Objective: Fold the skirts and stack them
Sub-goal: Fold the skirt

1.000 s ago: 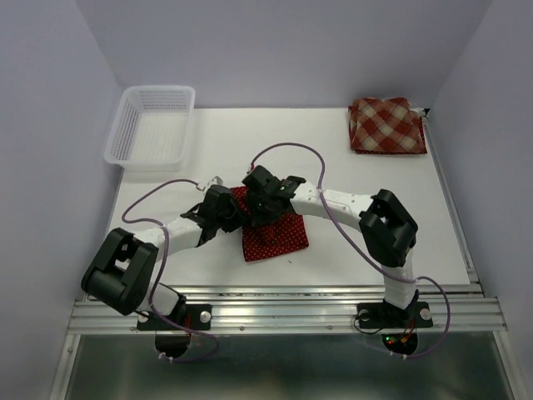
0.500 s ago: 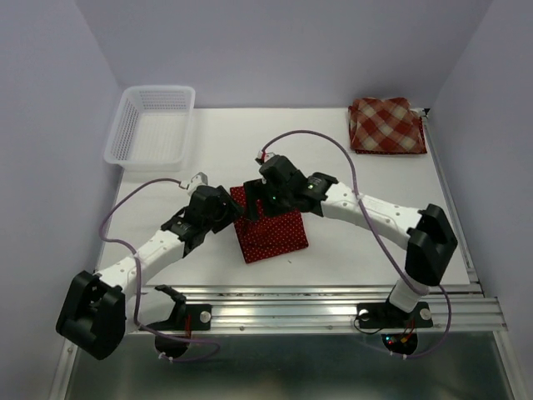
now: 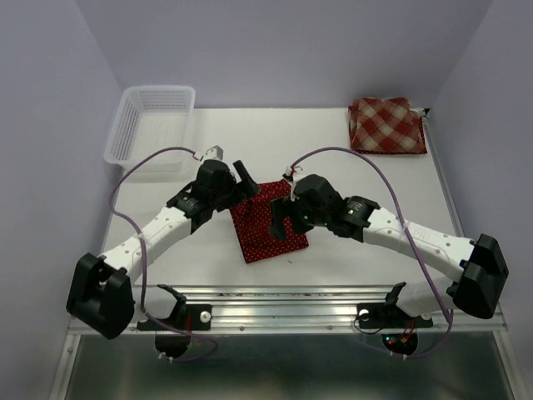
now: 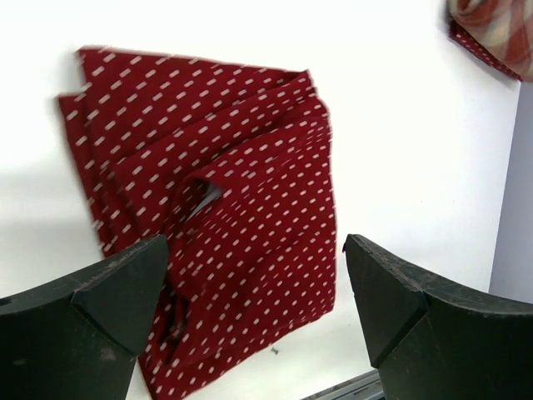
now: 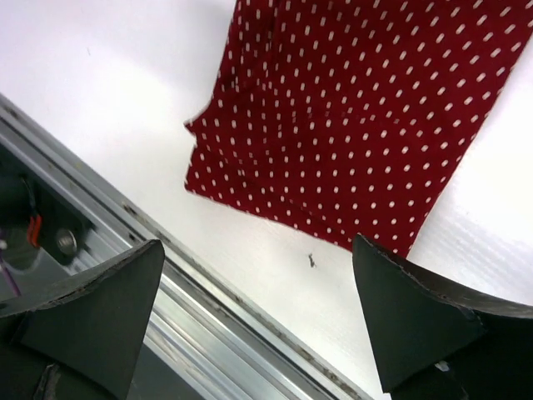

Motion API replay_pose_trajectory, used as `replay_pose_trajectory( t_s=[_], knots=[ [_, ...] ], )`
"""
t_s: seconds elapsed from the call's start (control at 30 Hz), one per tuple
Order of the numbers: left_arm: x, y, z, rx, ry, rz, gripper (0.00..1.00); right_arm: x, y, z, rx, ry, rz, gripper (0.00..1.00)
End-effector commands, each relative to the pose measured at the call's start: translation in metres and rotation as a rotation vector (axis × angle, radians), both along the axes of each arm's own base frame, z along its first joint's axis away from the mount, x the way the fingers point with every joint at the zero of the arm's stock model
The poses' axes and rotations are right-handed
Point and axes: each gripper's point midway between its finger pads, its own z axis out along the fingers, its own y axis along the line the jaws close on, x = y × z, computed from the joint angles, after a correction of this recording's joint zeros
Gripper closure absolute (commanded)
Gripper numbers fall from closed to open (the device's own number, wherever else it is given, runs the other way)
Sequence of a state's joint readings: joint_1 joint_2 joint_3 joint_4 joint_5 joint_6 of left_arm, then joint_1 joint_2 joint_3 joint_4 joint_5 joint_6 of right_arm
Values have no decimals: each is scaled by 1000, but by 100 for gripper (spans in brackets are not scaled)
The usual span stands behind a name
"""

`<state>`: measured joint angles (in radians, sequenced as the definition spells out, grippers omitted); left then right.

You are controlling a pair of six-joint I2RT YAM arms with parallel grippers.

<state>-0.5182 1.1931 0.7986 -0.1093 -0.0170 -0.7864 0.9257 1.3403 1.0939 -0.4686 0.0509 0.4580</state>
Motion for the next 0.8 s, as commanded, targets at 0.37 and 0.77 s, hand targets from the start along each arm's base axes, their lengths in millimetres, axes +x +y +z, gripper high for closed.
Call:
replay_pose_trajectory(
  t_s=[0.37, 0.77],
  knots=[
    [36, -37, -58, 281, 56, -341, 4, 11, -15, -4, -58, -95, -44, 0],
    [47, -30, -57, 318, 56, -280, 89, 6, -20, 2, -44, -94, -48, 0]
  ],
)
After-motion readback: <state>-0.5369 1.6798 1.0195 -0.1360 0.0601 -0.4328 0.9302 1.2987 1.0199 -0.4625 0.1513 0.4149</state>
